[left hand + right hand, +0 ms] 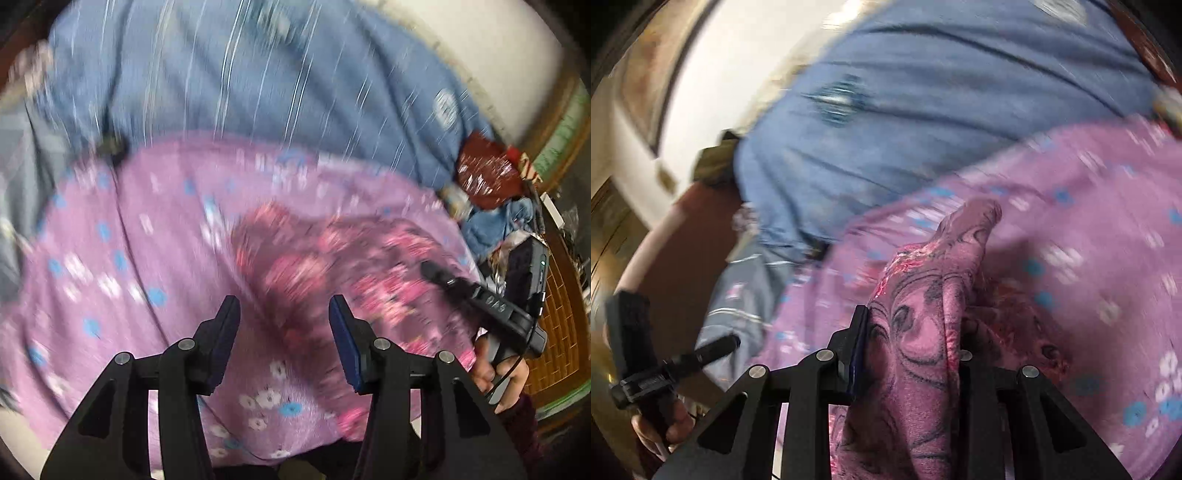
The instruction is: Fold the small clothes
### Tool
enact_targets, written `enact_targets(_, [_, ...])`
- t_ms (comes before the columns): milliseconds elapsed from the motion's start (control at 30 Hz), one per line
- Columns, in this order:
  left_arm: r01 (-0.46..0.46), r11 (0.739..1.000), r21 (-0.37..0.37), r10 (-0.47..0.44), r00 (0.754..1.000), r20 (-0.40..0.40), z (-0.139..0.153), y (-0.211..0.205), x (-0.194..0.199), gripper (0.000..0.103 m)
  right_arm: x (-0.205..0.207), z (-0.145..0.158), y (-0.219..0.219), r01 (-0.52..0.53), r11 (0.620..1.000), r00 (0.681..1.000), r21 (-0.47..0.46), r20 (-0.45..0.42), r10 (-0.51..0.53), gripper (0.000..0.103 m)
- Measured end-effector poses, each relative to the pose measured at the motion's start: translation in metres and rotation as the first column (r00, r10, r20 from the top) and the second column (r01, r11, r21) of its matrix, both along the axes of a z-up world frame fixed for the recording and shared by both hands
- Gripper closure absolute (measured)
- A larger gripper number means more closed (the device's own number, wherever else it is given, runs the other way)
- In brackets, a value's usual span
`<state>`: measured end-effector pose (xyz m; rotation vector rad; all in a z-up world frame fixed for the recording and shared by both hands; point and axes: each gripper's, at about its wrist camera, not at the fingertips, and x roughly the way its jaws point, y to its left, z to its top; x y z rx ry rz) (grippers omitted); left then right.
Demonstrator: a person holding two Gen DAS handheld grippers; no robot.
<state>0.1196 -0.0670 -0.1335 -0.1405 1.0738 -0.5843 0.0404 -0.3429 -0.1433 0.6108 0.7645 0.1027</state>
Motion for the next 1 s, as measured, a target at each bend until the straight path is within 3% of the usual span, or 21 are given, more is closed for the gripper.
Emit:
enact_targets(133, [0.025, 0.996, -0.084, -0.038, 0.989, -0.146, -0.05, -0.022, 0.003, 0.055, -0.028, -0.041, -0.053, 0.098, 0.993, 0.994, 0.072, -0.044, -0.095, 0.077])
enact_targets(233, [0.049, 0.991, -0.126, -0.072, 0.98, -0.185, -0.063, -0.045, -0.003, 0.043, -0.046, -0.057, -0.082, 0.137, 0.98, 0.99, 0.145, -0.041, -0.133, 0.078])
enact_targets(367, [0.043, 0.984, -0.172, -0.08, 0.973, -0.217, -0.069, -0.063, 0.0, 0.035, -0.045, -0.062, -0.085, 0.08, 0.977, 0.997, 0.199, -0.022, -0.077, 0.077])
enact_targets(400, [0.031, 0.985, -0.17, -0.069, 0.973, -0.221, -0.069, -0.065, 0.003, 0.021, -0.041, -0.062, -0.08, 0.052, 0.978, 0.999, 0.201, -0.021, -0.049, 0.074])
enact_targets(433, [0.011, 0.987, -0.161, -0.047, 0.975, -0.219, -0.069, -0.063, 0.006, 0.016, -0.035, -0.063, -0.075, 0.024, 0.977, 1.0, 0.211, -0.024, -0.02, 0.072])
enact_targets(567, [0.033, 0.988, -0.148, -0.072, 0.96, -0.272, -0.086, -0.069, 0.013, 0.014, -0.019, -0.078, -0.066, -0.016, 0.969, 0.997, 0.247, -0.064, 0.033, 0.048])
enact_targets(667, [0.079, 0.987, -0.141, -0.122, 0.938, -0.324, -0.101, -0.077, 0.01, 0.013, -0.01, -0.099, -0.059, -0.007, 0.958, 0.991, 0.287, -0.126, 0.045, 0.048])
enact_targets(733, [0.1, 0.981, -0.168, -0.147, 0.943, -0.297, -0.098, -0.08, 0.005, 0.013, -0.009, -0.102, -0.048, -0.026, 0.957, 0.989, 0.288, -0.134, 0.067, 0.055])
enact_targets(800, [0.139, 0.971, -0.195, -0.188, 0.947, -0.26, -0.09, -0.083, 0.002, 0.014, -0.011, -0.09, -0.038, -0.046, 0.972, 0.99, 0.23, -0.118, 0.075, 0.066])
enact_targets(900, [0.206, 0.94, -0.273, -0.266, 0.942, -0.205, -0.067, -0.084, -0.002, 0.021, -0.013, -0.063, -0.025, -0.095, 0.971, 0.991, 0.217, -0.069, 0.113, 0.069])
enact_targets(1000, [0.271, 0.9, -0.342, -0.329, 0.937, -0.122, -0.035, -0.079, -0.007, 0.021, -0.016, -0.029, -0.005, -0.161, 0.969, 0.987, 0.189, 0.001, 0.163, 0.07])
